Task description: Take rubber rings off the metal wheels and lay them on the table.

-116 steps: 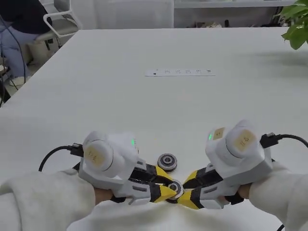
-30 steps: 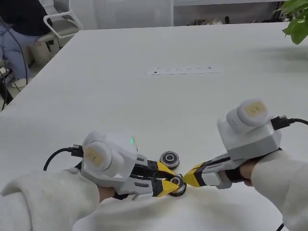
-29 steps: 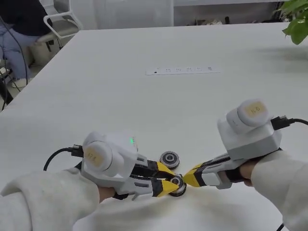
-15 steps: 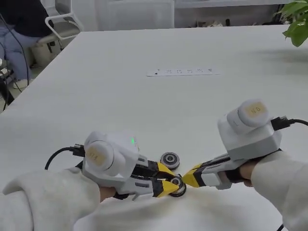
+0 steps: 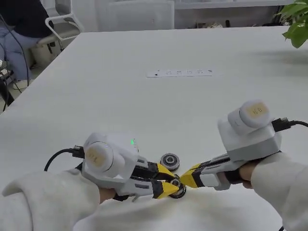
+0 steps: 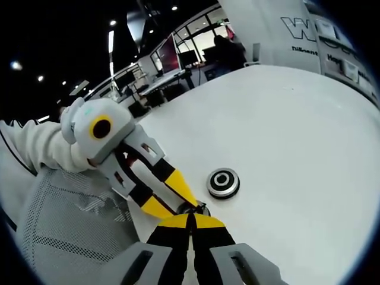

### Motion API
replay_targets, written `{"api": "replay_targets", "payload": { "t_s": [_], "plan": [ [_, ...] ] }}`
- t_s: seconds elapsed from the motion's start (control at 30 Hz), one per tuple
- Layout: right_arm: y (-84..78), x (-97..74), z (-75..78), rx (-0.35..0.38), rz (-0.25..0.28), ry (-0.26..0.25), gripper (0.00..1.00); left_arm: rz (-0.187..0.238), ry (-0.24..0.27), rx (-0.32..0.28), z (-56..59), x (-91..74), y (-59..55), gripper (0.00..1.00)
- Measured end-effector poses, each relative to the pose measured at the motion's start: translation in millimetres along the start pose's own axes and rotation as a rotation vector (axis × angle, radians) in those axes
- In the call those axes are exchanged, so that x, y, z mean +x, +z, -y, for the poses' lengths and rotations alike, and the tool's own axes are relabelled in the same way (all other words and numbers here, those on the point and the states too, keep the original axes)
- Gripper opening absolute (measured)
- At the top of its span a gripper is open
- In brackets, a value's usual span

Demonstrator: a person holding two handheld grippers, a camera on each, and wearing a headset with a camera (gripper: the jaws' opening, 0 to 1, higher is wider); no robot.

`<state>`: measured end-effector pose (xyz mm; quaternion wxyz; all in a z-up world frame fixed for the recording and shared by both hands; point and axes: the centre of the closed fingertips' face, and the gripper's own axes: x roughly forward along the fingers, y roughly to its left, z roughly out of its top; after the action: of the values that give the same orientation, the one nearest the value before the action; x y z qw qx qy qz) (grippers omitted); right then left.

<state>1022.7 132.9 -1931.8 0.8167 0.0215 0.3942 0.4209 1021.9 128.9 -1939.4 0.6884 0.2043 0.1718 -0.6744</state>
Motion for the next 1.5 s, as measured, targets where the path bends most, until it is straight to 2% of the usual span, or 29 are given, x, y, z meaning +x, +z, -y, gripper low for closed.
{"api": "replay_targets", "payload": {
  "t_s": [0.07,0.1,0.13,0.17,0.2,0.23,0.3,0.47,0.7,0.87,1.1,1.2,1.5],
  "plan": [
    [2.6,-0.4,-2.6,0.004,0.012,0.013,0.0,0.0,0.0,-0.001,0.0,0.0,0.0,0.08],
    [6.7,-0.5,-6.1,0.013,0.035,0.033,0.0,0.001,0.001,-0.002,-0.3,0.1,-0.1,0.08],
    [16.3,-1.3,-13.1,0.037,0.087,0.071,0.0,0.001,0.002,-0.004,-0.6,0.1,-0.1,0.07],
    [14.1,-4.7,-8.6,0.038,0.064,0.053,0.0,0.002,0.005,-0.006,-1.1,0.1,-0.1,0.07],
    [9.7,-3.6,-1.8,0.019,0.041,0.011,0.0,0.002,0.01,-0.008,-2.0,-0.1,-0.3,0.07],
    [9.6,-2.0,-1.3,0.013,0.05,0.002,0.0,0.004,0.01,-0.011,-2.2,0.0,-0.3,0.07],
    [7.3,-2.8,0.7,0.037,0.047,0.01,0.0,0.005,0.011,-0.012,-2.2,-0.1,-0.1,0.07],
    [3.5,-2.6,6.1,0.058,0.032,-0.011,0.0,0.004,0.016,-0.036,-2.4,0.1,-0.1,0.07],
    [-1.5,-0.7,7.8,0.057,0.008,-0.024,0.0,-0.006,0.021,-0.047,-2.8,0.6,0.0,0.08],
    [-2.4,-0.5,9.0,0.063,0.004,-0.029,0.0,-0.011,0.011,-0.08,-1.6,0.6,0.5,0.1],
    [-2.6,-0.6,9.8,0.069,0.003,-0.031,0.0,-0.024,0.001,-0.091,-0.3,0.5,0.9,0.11],
    [-2.6,-0.4,10.3,0.068,0.001,-0.033,0.0,-0.024,-0.01,-0.105,0.6,-0.2,1.4,0.14],
    [-1.5,-1.5,11.0,0.073,0.008,-0.037,0.0,-0.018,-0.043,-0.09,2.9,-8.5,10.5,0.22]
  ]
}}
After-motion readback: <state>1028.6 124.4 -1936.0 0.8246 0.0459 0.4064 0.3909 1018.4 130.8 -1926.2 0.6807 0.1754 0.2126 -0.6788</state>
